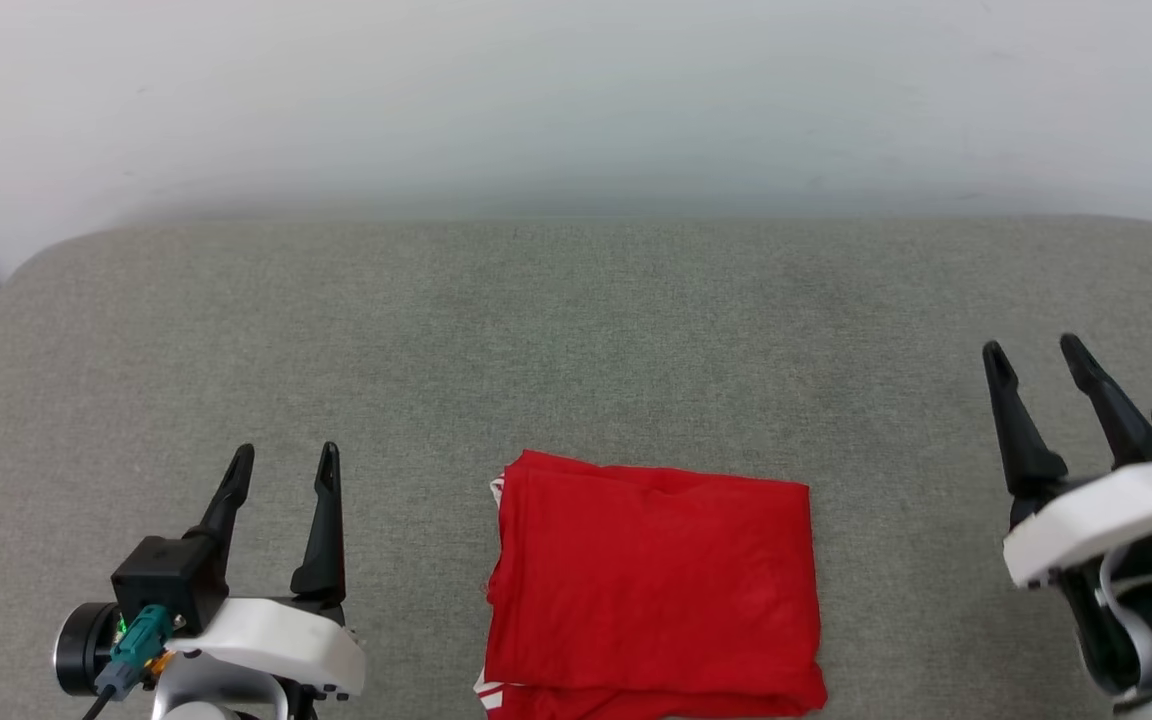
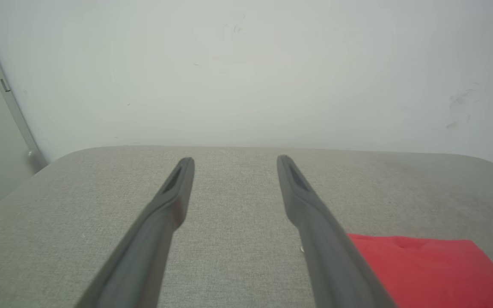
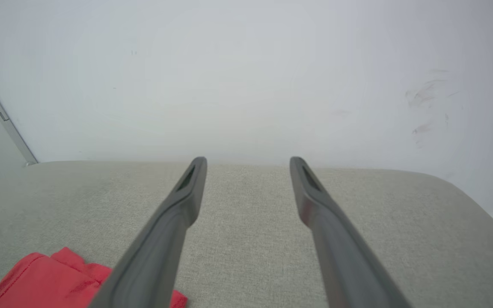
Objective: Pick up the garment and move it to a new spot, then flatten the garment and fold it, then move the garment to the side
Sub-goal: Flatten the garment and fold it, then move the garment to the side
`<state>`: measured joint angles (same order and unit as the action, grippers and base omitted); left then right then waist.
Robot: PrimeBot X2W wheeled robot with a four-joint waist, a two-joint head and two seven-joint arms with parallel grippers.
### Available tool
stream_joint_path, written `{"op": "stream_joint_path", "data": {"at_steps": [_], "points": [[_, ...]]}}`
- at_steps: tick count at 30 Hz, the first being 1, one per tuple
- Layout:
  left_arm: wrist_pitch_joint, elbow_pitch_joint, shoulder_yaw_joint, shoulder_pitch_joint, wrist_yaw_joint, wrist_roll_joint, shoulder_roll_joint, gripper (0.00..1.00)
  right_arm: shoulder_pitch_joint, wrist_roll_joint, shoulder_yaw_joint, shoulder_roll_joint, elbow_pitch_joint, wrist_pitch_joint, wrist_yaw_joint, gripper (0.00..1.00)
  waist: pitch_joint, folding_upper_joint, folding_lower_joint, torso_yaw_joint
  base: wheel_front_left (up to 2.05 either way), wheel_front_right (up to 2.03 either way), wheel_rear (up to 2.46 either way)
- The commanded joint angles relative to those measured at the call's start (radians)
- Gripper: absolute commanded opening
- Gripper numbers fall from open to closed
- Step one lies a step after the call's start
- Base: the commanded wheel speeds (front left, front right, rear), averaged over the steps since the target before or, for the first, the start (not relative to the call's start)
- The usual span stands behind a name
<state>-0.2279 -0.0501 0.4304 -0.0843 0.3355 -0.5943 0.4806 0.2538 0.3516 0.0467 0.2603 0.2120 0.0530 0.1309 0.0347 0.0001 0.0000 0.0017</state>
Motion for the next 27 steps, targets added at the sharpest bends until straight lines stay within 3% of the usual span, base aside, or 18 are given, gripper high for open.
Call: {"op": "stream_joint_path", "data": {"at_steps": [1, 6, 12, 27], "points": [[-0.007, 0.003, -0.003, 0.014, 0.003, -0.002, 0.001, 1.00, -0.030, -0.017, -0.017, -0.017, -0.032, 0.000, 0.000, 1.00, -0.003, -0.0001, 0.0000, -0.001, 0.00, 0.00, 0.00], [-0.012, 0.018, 0.003, 0.020, 0.005, 0.006, -0.003, 1.00, -0.179, -0.099, -0.071, -0.108, -0.218, -0.037, 0.000, 1.00, -0.014, -0.0001, 0.0000, 0.000, 0.00, 0.00, 0.00], [-0.016, 0.031, 0.011, 0.038, 0.006, 0.007, -0.011, 1.00, -0.301, -0.131, -0.097, -0.174, -0.345, -0.082, 0.000, 1.00, -0.032, -0.0001, 0.0000, 0.005, 0.00, 0.00, 0.00], [-0.021, 0.032, 0.005, 0.032, 0.011, 0.008, -0.009, 1.00, -0.364, -0.147, -0.118, -0.207, -0.430, -0.164, 0.000, 1.00, -0.036, -0.0001, 0.0000, -0.009, 0.00, 0.00, 0.00]]}}
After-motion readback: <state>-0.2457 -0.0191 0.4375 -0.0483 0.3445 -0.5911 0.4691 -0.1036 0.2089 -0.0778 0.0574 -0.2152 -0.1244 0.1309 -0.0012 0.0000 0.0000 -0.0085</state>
